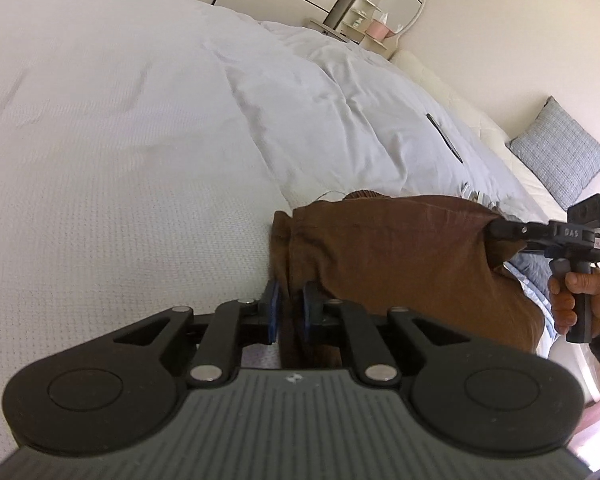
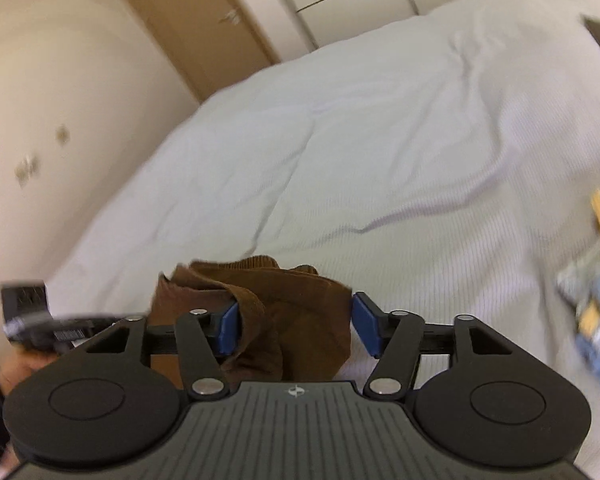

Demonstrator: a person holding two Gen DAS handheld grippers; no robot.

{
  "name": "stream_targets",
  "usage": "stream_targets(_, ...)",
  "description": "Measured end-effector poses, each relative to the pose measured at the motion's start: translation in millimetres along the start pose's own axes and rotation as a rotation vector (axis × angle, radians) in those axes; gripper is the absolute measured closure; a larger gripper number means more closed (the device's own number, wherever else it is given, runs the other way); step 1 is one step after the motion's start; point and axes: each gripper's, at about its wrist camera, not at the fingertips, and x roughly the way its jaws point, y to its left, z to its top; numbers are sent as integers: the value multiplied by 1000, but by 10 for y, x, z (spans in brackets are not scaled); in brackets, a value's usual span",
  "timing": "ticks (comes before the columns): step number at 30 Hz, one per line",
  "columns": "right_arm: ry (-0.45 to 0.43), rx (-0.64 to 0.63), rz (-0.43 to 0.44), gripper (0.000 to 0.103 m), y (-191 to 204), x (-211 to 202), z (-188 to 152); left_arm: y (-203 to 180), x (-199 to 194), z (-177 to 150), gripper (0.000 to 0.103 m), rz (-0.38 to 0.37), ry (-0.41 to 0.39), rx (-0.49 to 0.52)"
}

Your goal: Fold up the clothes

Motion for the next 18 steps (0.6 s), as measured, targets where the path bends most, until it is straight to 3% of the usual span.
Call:
stream_targets(6, -159, 236, 100, 35, -348, -304, -144, -16, 56, 17, 95, 2, 3, 17)
stream_targets(8, -178, 261, 92, 34, -403, -376, -190, -13, 58, 18, 89, -5, 0, 16)
stream_targets(13, -98, 211, 115, 19, -317, -285, -341, -3, 162, 67, 72, -33, 22, 15)
stream_targets(18, -49, 234, 116, 22, -348, -146, -509, -9, 324, 136, 72, -59, 53, 5)
